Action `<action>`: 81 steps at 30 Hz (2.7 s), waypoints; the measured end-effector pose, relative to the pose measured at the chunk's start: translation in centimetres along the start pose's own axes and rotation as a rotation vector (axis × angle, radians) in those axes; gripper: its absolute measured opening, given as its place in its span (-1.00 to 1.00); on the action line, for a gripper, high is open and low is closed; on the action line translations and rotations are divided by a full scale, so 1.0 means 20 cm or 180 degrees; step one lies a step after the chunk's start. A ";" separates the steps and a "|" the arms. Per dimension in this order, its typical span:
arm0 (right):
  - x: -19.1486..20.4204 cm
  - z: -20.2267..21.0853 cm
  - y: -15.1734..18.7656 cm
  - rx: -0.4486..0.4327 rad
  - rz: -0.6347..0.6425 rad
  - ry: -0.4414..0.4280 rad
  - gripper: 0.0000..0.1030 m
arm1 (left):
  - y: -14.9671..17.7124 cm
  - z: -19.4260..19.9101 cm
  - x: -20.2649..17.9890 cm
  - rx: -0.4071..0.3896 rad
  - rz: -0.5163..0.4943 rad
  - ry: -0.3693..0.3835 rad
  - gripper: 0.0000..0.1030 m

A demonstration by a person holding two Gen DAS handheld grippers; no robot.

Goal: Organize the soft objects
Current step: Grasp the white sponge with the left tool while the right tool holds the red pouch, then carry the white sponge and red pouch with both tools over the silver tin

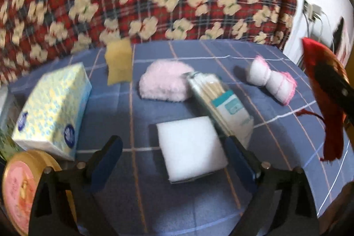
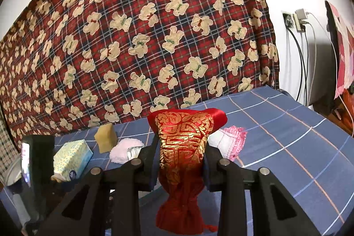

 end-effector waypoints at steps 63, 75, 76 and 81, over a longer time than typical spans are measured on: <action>0.26 0.28 0.14 -0.0330 0.0314 0.0258 -0.33 | 0.12 0.63 0.18 -0.1252 -0.0350 -0.0029 0.13; 0.43 0.33 0.19 -0.0347 0.0430 0.0171 -0.33 | 0.16 0.69 0.30 -0.1284 -0.0255 -0.0013 0.13; 0.45 0.33 0.20 -0.0347 0.0437 0.0158 -0.33 | 0.16 0.70 0.31 -0.1299 -0.0256 -0.0022 0.13; 0.55 0.34 0.22 -0.0335 0.0442 0.0064 -0.33 | 0.18 0.74 0.36 -0.1338 -0.0226 -0.0024 0.13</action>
Point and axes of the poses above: each gripper's, at about its wrist camera, not at the fingertips, and z roughly against the way its jaws point, x to its left, y to its underside, the point moved 6 cm from there along -z, roughly the way its jaws point, and after that the axes turned 11 degrees about y, right-handed, at the moved point
